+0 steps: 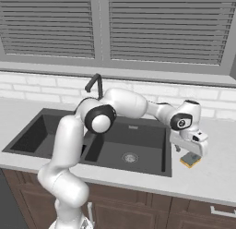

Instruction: Pick the pan and sponge and place them into the sink. Then turn on the water.

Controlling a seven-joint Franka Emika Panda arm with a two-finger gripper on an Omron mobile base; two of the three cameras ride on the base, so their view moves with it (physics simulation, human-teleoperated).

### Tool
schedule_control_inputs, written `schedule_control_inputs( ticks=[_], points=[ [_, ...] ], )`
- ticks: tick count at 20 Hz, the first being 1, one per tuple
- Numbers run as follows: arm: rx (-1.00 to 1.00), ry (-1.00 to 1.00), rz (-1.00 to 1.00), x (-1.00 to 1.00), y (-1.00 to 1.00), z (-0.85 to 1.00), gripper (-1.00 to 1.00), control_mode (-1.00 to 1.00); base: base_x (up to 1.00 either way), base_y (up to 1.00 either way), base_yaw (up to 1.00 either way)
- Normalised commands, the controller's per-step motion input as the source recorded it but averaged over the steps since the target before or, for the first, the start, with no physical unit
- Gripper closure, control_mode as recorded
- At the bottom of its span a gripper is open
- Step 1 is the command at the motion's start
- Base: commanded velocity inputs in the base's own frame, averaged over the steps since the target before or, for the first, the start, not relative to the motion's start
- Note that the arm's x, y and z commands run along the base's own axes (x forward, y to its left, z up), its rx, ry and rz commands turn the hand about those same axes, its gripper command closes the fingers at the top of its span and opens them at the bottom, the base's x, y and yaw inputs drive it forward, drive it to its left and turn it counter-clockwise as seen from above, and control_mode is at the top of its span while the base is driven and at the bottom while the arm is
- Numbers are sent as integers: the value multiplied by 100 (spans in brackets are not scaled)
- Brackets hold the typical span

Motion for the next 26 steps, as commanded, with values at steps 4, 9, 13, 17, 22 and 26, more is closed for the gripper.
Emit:
schedule_control_inputs(
  ticks=[4, 9, 13, 17, 22, 26],
  points=[
    [4, 0, 0, 8, -16, -15, -100, -100, 0, 0, 0],
    [5, 0, 0, 9, -20, -18, -100, -100, 0, 0, 0],
    [6, 0, 0, 11, -12, -26, -100, -100, 0, 0, 0],
    [5, 0, 0, 10, -4, -28, -100, -100, 0, 0, 0],
    [5, -1, 0, 0, 0, -23, -100, -100, 0, 0, 0],
    [0, 0, 0, 0, 0, -12, 100, -100, 0, 0, 0]
  ],
)
